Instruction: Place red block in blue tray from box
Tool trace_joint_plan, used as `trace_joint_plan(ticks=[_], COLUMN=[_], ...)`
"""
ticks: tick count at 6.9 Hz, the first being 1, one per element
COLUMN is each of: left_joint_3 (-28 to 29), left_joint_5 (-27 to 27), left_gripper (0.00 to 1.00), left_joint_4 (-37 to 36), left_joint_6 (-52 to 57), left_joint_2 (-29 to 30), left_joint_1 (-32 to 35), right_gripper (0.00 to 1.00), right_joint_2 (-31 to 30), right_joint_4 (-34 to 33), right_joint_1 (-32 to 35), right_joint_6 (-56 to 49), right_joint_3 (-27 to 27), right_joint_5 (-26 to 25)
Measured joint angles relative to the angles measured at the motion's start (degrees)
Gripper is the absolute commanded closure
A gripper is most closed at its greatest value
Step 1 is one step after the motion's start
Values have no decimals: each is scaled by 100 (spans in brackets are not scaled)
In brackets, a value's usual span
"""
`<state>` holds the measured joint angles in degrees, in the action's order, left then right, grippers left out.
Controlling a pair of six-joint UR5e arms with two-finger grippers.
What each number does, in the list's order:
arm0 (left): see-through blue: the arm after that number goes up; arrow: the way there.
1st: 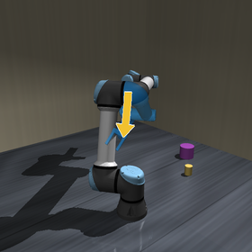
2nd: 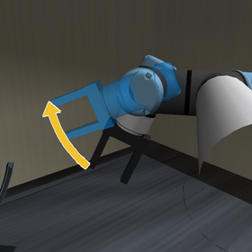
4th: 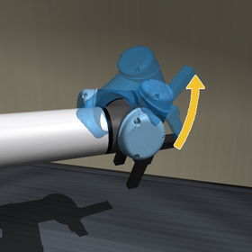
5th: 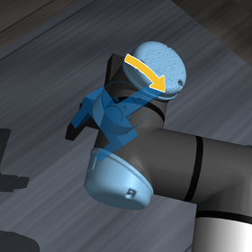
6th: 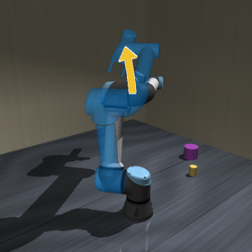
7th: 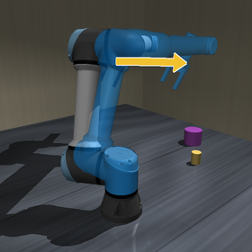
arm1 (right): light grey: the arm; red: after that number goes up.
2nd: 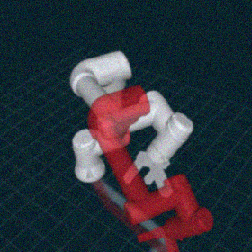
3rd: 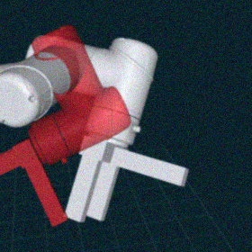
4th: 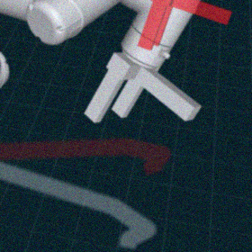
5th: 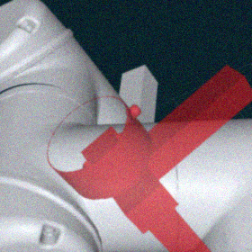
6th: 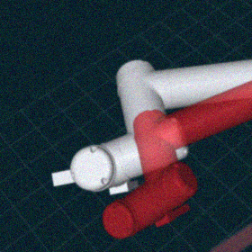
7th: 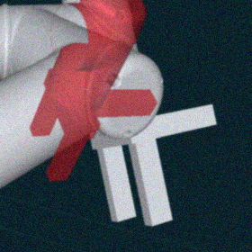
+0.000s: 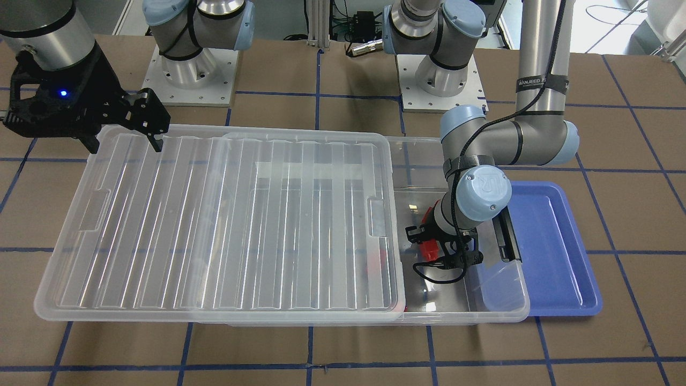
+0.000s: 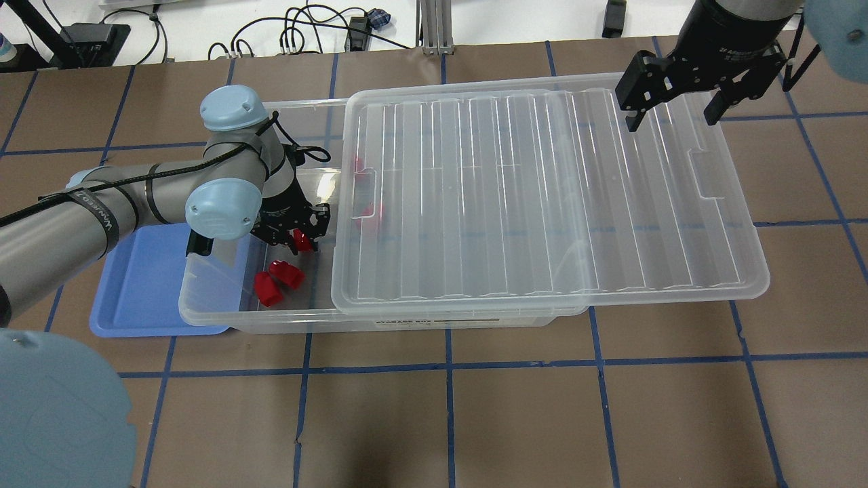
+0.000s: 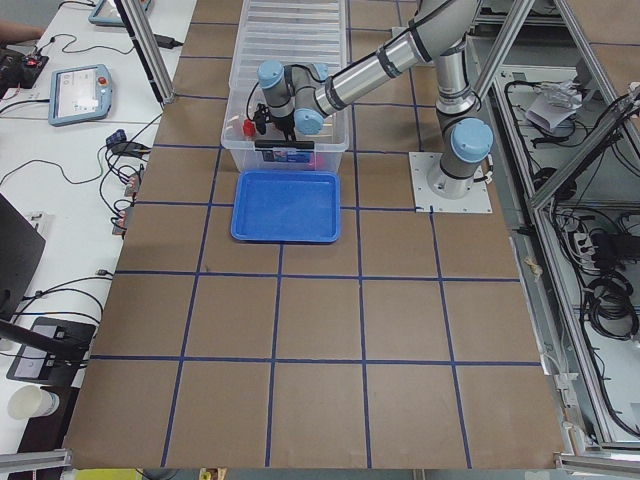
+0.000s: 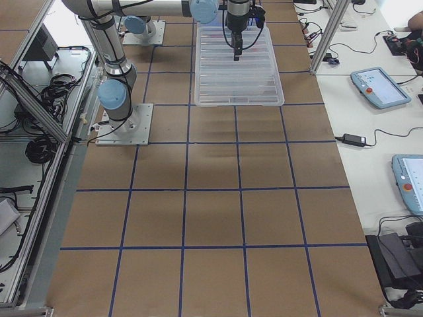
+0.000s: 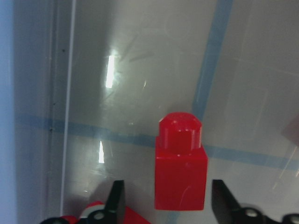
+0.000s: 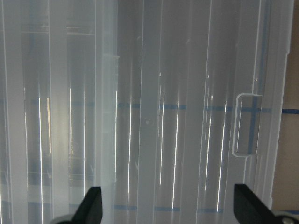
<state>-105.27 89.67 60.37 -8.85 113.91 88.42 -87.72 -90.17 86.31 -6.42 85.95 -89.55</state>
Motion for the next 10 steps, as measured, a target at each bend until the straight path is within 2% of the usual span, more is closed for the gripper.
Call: trace_joint_plan(ticks=[2, 4, 7, 8, 10], left_joint_3=[146, 721, 2046, 2293, 2204], left_joint_5=[17, 19, 62, 113, 85], left_gripper=[100, 100, 100, 100, 100], left_joint_4=[20, 485, 2242, 2656, 2833], left_joint_6=[-1, 1, 228, 873, 3131], left_joint_2=[-121, -308, -737, -834, -759], left_joint_1=[6, 21, -72, -395, -1818], right_gripper=[0, 0, 0, 0, 0], right_joint_2=[3, 5, 6, 7, 13], right_joint_4=[-1, -5, -1, -1, -1], right_joint_1=[0, -1, -8, -9, -9], right_joint_6=[0, 0, 0, 0, 0], right_joint_3=[0, 12, 16, 14, 17], right_joint_5=[0, -1, -2, -2, -2])
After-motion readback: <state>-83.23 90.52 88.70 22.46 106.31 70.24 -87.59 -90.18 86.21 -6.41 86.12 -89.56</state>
